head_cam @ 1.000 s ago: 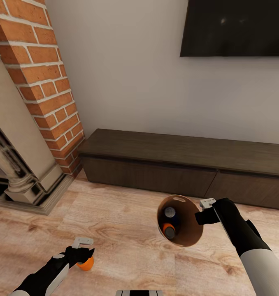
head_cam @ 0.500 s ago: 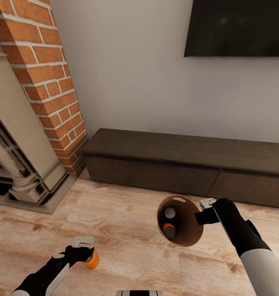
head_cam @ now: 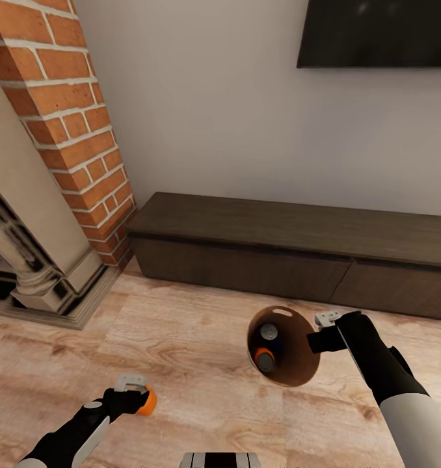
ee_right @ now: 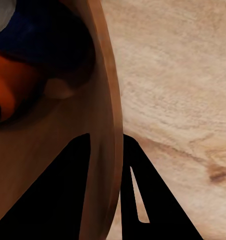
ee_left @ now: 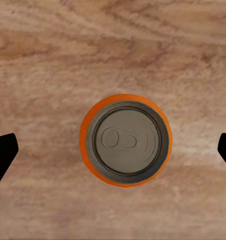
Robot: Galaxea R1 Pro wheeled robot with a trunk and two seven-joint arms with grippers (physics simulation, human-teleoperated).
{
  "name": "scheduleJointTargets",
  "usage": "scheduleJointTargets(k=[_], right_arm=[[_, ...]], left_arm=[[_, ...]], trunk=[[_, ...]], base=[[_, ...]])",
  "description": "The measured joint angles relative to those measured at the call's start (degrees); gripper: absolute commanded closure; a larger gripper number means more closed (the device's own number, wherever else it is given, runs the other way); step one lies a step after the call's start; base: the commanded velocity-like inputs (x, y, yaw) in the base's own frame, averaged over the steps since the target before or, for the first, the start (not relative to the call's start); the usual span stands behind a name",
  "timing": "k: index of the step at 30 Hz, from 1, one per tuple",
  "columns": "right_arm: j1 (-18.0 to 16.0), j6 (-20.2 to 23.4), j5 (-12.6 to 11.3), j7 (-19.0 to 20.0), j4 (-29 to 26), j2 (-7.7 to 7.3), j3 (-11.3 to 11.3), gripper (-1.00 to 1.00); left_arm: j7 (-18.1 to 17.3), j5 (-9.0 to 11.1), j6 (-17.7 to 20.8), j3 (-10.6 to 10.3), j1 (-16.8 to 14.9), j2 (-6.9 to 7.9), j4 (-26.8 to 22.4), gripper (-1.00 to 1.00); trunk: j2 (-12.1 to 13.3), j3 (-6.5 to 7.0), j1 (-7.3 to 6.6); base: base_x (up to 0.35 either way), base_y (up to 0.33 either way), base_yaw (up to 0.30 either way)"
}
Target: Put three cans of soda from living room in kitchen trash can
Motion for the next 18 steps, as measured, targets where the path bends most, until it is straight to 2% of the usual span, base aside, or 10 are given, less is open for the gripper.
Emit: scheduleJointTargets(k=[7,13,18], right_arm=[[0.0,-0.1,0.3,0.0,-0.5,0.00,0.0,1.00],[0.0,-0.1,0.3,-0.1,-0.6,-0.02,0.0,1.00],[0.0,0.0,0.2,0.0,-0.6,0.00,0.0,1.00]], left_arm=[[-0.2,0.0,-0.1,-0.1,0.0,0.00,-0.4,-1.00],[-0.3,-0.1,-0.1,-0.1,0.0,0.01,-0.5,-1.00],[-0.2,-0.1,-0.1,-0.1,0.0,0.01,-0.6,-1.00]], trunk=[[0.0,-0.01,0.00],[0.0,-0.01,0.00],[0.0,-0.01,0.00]], base=[[0.006,0.000,0.000],[0.166,0.000,0.000],[0.056,0.000,0.000]])
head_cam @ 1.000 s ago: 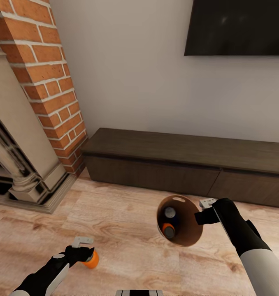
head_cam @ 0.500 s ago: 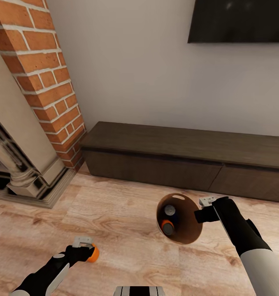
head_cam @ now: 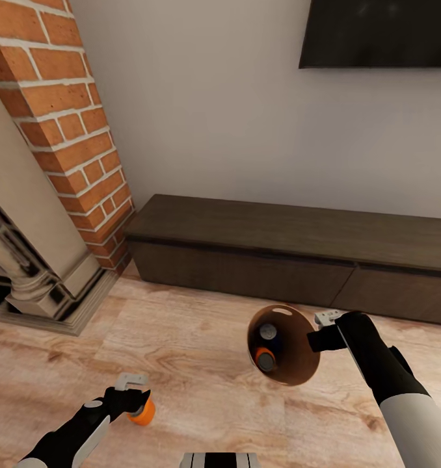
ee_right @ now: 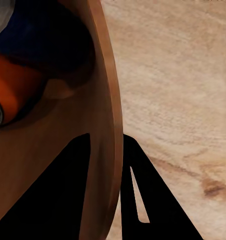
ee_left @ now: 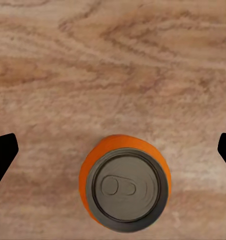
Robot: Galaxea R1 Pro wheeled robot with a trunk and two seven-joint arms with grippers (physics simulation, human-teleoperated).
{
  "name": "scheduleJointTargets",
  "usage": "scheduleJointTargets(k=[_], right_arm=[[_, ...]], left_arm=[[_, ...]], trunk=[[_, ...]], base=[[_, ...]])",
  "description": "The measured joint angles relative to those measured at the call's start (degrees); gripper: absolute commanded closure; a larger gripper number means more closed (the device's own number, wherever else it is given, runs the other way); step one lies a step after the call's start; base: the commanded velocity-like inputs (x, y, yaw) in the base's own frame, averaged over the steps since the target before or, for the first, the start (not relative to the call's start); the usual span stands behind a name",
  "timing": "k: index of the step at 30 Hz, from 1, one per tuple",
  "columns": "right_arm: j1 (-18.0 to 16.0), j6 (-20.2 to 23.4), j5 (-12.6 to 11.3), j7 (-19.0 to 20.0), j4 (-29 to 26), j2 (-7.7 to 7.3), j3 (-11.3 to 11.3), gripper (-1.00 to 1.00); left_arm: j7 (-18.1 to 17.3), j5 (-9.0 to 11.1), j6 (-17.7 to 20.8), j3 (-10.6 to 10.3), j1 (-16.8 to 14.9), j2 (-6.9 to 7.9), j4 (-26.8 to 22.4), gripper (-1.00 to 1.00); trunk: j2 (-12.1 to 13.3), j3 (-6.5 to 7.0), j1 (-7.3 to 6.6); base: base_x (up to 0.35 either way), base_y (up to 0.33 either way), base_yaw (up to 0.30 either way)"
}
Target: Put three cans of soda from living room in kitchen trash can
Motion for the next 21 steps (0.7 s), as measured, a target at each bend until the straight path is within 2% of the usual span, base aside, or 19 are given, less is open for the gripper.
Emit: scheduleJointTargets(k=[7,18,21], right_arm=[[0.0,0.0,0.1,0.0,0.0,0.01,0.0,1.00],[0.0,-0.1,0.2,0.0,-0.9,0.00,-0.1,1.00],[0.0,-0.2,0.0,0.0,-2.5,0.07,-1.3,1.00]], left_arm=[[0.1,0.0,0.0,0.0,0.0,0.00,0.0,-1.00],[0.1,-0.1,0.2,0.0,0.0,-0.01,0.4,-1.00],[0.0,-0.1,0.1,0.0,0.0,-0.01,0.3,-1.00]], trunk=[[0.0,0.00,0.00],[-0.1,-2.43,0.29],[-0.2,-2.43,0.28]], base=[[0.008,0.000,0.000],[0.000,0.000,0.000],[0.000,0.000,0.000]])
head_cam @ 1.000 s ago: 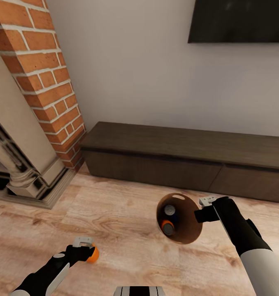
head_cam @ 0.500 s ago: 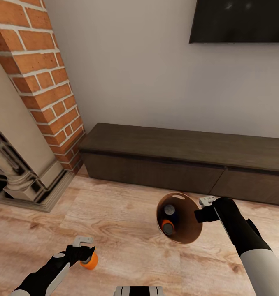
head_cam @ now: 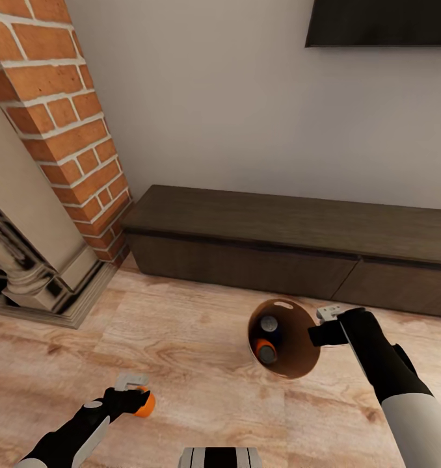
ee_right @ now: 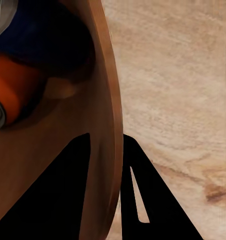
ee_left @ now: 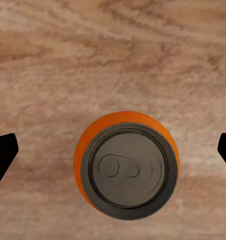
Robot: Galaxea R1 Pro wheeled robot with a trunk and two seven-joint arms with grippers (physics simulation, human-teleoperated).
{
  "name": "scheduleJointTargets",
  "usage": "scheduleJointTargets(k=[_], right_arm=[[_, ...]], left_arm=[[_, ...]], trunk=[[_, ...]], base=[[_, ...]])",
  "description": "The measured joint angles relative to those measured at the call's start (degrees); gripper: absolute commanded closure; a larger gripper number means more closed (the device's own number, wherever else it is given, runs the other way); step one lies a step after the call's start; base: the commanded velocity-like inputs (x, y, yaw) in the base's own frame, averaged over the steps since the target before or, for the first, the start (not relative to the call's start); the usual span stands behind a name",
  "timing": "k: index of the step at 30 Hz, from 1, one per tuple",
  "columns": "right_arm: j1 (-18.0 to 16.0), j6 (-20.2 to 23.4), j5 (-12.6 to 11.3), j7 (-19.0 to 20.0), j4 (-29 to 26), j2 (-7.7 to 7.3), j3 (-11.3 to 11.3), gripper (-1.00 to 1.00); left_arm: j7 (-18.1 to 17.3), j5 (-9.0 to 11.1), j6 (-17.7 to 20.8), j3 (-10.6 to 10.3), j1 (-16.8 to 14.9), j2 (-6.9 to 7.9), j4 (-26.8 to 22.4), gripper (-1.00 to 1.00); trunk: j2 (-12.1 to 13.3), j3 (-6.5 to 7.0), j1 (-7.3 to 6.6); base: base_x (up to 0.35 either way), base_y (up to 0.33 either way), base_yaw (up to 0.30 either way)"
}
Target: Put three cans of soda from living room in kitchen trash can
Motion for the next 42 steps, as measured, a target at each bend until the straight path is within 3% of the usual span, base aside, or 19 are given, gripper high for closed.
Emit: scheduleJointTargets(k=[13,42], right_arm=[[0.1,0.2,-0.1,0.0,-0.3,0.02,-0.5,1.00],[0.1,0.2,0.0,0.0,-0.4,0.02,-0.6,1.00]], left_arm=[[-0.1,-0.1,0.0,0.0,0.0,0.00,0.2,-1.00],[0.0,-0.1,-0.1,-0.1,0.0,0.04,-0.3,-1.00]], trunk=[[-0.1,-2.44,0.30],[-0.1,-2.45,0.29]], base=[[0.000,0.000,0.000],[0.000,0.000,0.000]])
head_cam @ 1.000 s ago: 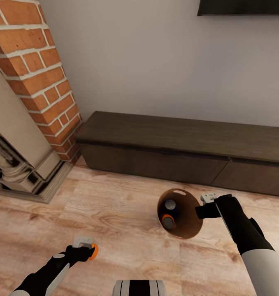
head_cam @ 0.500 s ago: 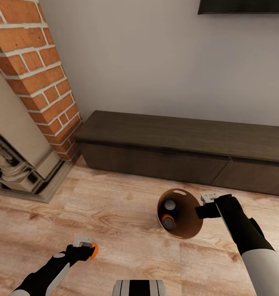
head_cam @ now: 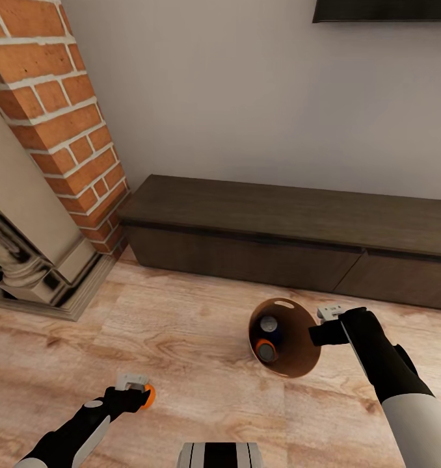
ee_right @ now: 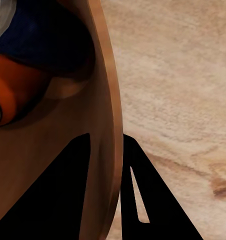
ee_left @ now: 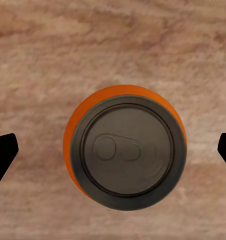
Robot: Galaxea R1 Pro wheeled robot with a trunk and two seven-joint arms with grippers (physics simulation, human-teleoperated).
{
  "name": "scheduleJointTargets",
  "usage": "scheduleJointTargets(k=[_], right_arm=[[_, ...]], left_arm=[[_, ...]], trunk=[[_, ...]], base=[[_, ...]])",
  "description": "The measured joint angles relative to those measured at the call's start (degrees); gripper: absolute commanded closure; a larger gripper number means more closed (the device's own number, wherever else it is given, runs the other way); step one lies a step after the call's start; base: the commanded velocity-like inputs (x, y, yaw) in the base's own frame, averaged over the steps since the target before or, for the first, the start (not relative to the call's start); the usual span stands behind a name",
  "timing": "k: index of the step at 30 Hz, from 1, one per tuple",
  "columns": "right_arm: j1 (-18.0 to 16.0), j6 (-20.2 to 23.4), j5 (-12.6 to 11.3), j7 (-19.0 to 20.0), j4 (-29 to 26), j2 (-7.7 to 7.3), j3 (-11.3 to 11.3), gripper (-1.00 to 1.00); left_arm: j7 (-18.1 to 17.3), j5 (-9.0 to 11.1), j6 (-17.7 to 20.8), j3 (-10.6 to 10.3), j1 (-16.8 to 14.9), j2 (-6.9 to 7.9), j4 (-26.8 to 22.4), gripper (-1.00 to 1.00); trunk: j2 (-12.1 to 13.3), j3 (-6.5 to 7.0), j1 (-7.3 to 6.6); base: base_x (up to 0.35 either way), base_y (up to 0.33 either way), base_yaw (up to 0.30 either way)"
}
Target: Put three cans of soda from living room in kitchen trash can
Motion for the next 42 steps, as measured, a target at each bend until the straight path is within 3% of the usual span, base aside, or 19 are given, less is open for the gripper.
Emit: scheduleJointTargets(k=[5,9,32,35,42], right_arm=[[0.0,0.0,0.0,0.0,0.0,0.00,0.0,1.00],[0.0,0.0,0.0,0.0,0.0,0.00,0.0,1.00],[0.0,0.0,0.1,0.0,0.0,0.08,0.1,1.00],[0.0,0.0,-0.1,0.0,0.0,0.09,0.1,1.00],[0.0,0.0,0.0,0.0,0.0,0.08,0.1,1.00]], left_arm=[[-0.2,0.1,0.0,0.0,0.0,0.00,-0.1,-1.00],[-0.2,0.1,0.0,0.0,0.0,-0.01,-0.1,-1.00],[-0.3,0.1,0.0,0.1,0.0,-0.02,-0.1,-1.00],[-0.3,0.1,0.1,0.1,0.0,-0.01,-0.1,-1.00],[-0.3,0.1,0.0,0.1,0.0,0.01,-0.1,-1.00]], trunk=[[0.0,0.00,0.00],[0.0,-0.88,0.11],[-0.1,-0.89,0.10],[-0.1,-1.55,0.19],[-0.1,-1.55,0.18]], base=[[0.000,0.000,0.000],[0.000,0.000,0.000],[0.000,0.000,0.000],[0.000,0.000,0.000],[0.000,0.000,0.000]])
